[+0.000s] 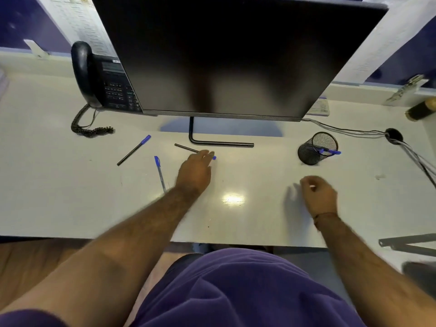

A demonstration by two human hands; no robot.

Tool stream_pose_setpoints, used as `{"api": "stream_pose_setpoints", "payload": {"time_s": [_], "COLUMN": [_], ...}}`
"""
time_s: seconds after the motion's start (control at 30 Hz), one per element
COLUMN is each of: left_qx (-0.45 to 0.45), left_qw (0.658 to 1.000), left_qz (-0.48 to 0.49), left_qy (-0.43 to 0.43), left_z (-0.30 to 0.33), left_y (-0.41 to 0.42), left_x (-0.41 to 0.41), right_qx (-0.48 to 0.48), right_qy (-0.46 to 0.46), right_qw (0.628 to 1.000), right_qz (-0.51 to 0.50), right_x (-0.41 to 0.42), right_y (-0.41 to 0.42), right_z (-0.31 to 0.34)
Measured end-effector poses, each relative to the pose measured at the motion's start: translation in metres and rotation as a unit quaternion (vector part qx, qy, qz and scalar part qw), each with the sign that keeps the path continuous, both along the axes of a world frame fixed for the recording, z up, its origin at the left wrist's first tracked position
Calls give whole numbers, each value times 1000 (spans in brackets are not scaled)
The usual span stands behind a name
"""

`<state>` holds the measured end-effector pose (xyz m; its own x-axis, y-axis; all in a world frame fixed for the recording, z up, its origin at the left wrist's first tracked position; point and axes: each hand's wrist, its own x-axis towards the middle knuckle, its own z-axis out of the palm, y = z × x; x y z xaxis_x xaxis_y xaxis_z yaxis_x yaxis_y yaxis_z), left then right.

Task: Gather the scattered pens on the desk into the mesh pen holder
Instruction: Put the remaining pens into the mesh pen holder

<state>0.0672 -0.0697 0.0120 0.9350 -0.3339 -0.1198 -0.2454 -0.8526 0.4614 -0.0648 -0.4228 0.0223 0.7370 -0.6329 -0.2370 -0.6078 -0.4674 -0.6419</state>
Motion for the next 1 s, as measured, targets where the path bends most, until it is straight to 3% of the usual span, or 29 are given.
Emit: {"api": "stream_pose_setpoints", "payload": {"time_s": [0.07, 0.13, 0.23, 0.37, 0.53, 0.6, 0.73, 0.87, 1.0], "left_qx": [43, 109, 179, 170, -3, -155, -377, -432, -402], "left_qw": [998, 990, 972, 964, 965, 966, 918, 898, 899], "left_qz": [-33, -88, -152, -202, -225, -171, -109, -42, -45], "left_qy": [-6, -10, -13, -43, -132, -119, -49, 81, 170], "left_z": [1, -1, -5, -9, 32, 60, 102, 103, 93], "left_y": [-10, -13, -11, -11, -66, -105, -168, -214, -244], "left_x": [21, 38, 52, 56, 57, 56, 43, 34, 31], "right_qx": [-68, -132, -148, -148, -128, -120, -100, -80, -76], "right_qy": [178, 305, 355, 394, 426, 450, 486, 501, 507], "right_qw": [973, 915, 879, 855, 830, 816, 806, 806, 801], "right_qz": [131, 230, 283, 304, 336, 342, 323, 305, 309], "right_x": [-33, -66, -91, -94, -101, -98, -91, -90, -88], "right_y": [20, 36, 39, 22, 12, 7, 8, 9, 8], "right_z": [-26, -39, -36, -20, -17, -17, -23, -22, -22]}}
